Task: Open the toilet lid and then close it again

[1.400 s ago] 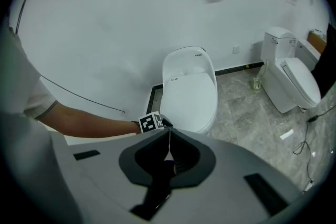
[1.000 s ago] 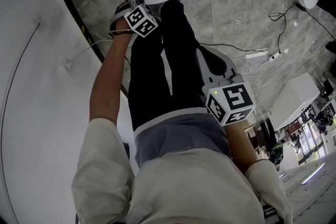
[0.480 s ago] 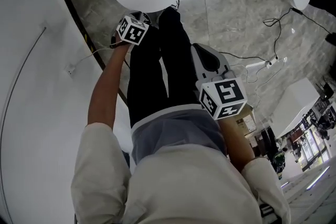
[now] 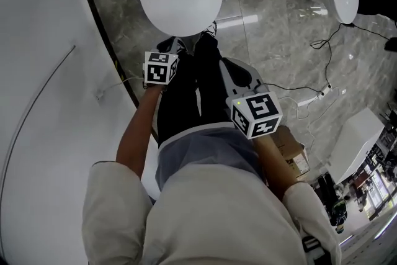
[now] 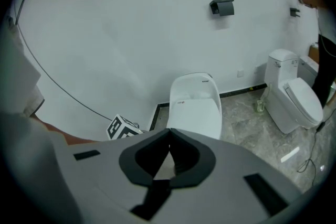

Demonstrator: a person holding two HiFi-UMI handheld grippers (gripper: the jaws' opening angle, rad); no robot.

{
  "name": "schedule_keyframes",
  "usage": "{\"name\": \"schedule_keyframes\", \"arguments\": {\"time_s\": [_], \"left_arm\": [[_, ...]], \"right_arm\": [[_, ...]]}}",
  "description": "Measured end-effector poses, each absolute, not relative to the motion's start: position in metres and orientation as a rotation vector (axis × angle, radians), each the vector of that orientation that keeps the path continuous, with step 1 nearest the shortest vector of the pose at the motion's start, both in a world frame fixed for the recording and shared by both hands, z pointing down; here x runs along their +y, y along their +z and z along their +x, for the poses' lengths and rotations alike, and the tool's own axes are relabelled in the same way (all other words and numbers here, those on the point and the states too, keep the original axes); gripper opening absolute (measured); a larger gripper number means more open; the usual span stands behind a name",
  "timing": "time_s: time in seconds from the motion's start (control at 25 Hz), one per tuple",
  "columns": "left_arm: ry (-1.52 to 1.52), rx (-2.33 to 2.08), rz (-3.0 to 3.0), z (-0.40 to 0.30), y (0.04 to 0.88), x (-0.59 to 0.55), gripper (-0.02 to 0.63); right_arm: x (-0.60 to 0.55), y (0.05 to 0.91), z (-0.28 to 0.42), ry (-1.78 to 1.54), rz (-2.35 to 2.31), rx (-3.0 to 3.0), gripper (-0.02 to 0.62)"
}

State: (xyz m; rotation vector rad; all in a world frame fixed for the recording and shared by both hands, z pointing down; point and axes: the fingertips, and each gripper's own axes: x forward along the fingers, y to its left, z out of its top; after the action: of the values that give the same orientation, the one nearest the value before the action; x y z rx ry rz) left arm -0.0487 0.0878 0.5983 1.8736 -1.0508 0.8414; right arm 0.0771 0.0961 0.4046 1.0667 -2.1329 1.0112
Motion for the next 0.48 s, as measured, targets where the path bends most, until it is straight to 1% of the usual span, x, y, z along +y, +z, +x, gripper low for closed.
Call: {"name": "schedule_keyframes", "arguments": {"time_s": [0.48], "left_arm": [[0.592, -1.198, 2.027, -0.051, 0.439, 0.072, 0.006]], "right_arm": [[0.070, 0.336, 0.065, 0.921, 1.059, -2.260, 0.009]]}}
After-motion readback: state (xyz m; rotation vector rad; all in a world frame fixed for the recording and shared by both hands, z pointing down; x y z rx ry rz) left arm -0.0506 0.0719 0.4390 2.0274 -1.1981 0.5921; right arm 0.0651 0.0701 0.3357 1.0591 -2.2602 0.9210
